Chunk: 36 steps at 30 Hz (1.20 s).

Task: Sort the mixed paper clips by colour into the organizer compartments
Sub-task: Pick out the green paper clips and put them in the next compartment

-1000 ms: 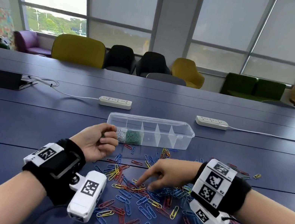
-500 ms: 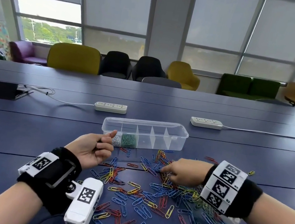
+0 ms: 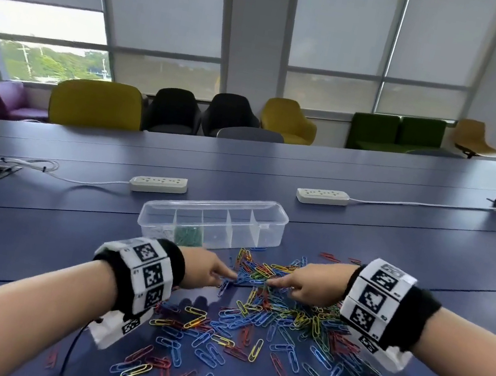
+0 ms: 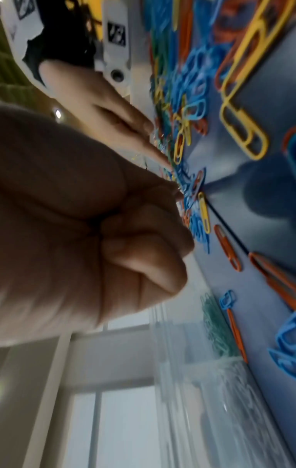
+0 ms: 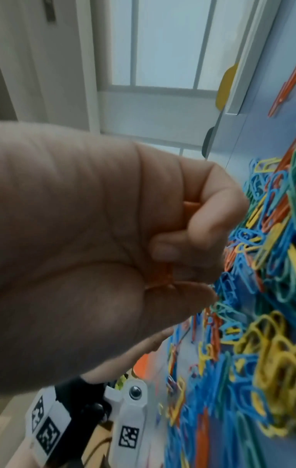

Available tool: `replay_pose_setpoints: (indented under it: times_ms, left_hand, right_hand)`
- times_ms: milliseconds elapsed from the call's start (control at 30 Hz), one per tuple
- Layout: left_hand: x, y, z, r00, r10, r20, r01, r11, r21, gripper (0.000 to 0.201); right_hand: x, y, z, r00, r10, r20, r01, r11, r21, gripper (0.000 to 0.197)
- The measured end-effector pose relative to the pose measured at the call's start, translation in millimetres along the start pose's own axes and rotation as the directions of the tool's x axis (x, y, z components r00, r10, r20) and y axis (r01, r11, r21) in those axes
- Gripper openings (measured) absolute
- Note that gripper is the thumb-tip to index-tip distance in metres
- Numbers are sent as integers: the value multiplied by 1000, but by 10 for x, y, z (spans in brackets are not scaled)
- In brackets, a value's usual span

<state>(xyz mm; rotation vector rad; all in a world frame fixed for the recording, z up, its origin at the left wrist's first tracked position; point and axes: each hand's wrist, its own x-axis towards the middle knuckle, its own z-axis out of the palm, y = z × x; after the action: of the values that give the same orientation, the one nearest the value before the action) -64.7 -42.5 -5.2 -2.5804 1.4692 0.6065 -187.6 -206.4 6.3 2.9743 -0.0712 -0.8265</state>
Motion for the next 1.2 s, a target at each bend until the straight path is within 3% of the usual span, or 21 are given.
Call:
replay_pose_setpoints:
  times_ms: [133,267,400,667,967,1200]
  left_hand:
    - [27,-88,14,1000,0,-15,0,1000,11,36]
    - [153,2,-56,992,49,-120,-57,996,-69,33]
    - [409,254,-66,981,58,-183,-69,996,-54,29]
    - [410,148,-46,990,72,-120,-88,986,-141,19]
    - [403,61,114,998,68,-8,-68,985,-159,20]
    - [372,110,101,995,73,-64,-83,982,-172,14]
  right_hand:
    - [-54,78,53,998,-54,-20,55,993,105,47]
    - [19,206,1,980,-42,-197,76,983,167,39]
    - [313,221,-66,969,-38,-245,90,975,203,33]
    - [691,225,-140,961,-71,-266,134,965,225,35]
    - [803,285,-88,975,-75,-208,127,960,250,17]
    - [746,288,-27,972,-69,-226,124,963,238,10]
